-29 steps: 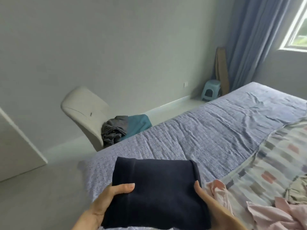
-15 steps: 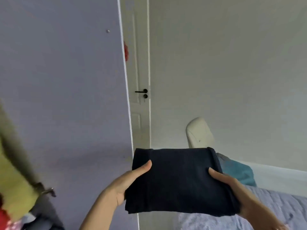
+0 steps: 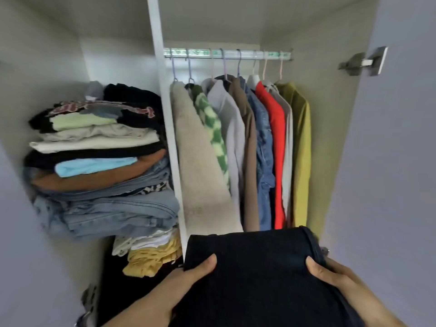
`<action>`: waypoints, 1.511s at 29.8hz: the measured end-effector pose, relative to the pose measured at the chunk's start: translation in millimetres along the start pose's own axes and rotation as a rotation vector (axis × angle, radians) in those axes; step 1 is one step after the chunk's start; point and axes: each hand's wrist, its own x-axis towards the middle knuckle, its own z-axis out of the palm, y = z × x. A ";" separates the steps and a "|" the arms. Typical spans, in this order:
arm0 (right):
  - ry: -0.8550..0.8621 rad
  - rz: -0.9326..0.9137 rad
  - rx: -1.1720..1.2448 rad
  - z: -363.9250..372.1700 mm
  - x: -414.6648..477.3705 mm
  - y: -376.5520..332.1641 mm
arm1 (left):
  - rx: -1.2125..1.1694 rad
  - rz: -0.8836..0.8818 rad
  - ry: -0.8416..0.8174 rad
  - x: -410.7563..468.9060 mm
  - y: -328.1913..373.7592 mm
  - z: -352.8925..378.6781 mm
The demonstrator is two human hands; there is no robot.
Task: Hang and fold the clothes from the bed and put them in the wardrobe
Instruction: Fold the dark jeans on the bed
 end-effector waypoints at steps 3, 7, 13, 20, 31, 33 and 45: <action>-0.119 0.001 -0.081 68.7 18.3 -6.4 | -0.132 0.066 0.215 -32.3 23.0 -49.1; -0.452 0.076 -0.025 180.9 77.3 -78.1 | -0.210 0.384 0.447 -82.4 99.7 -139.7; -0.489 -0.010 0.234 326.1 128.6 -250.6 | -0.337 0.696 0.592 -70.9 282.8 -218.7; 0.003 -0.565 0.369 434.5 253.9 -258.1 | -0.561 0.836 0.679 69.1 374.9 -291.5; -0.307 -0.653 -1.441 524.0 495.1 -265.0 | 1.648 0.244 0.754 287.7 437.2 -402.2; -0.303 -0.638 -1.578 521.1 489.3 -256.5 | 1.710 0.187 0.685 287.6 426.2 -399.6; -0.166 -0.884 -1.385 480.9 349.1 -292.9 | 1.721 0.238 0.787 215.5 450.0 -305.4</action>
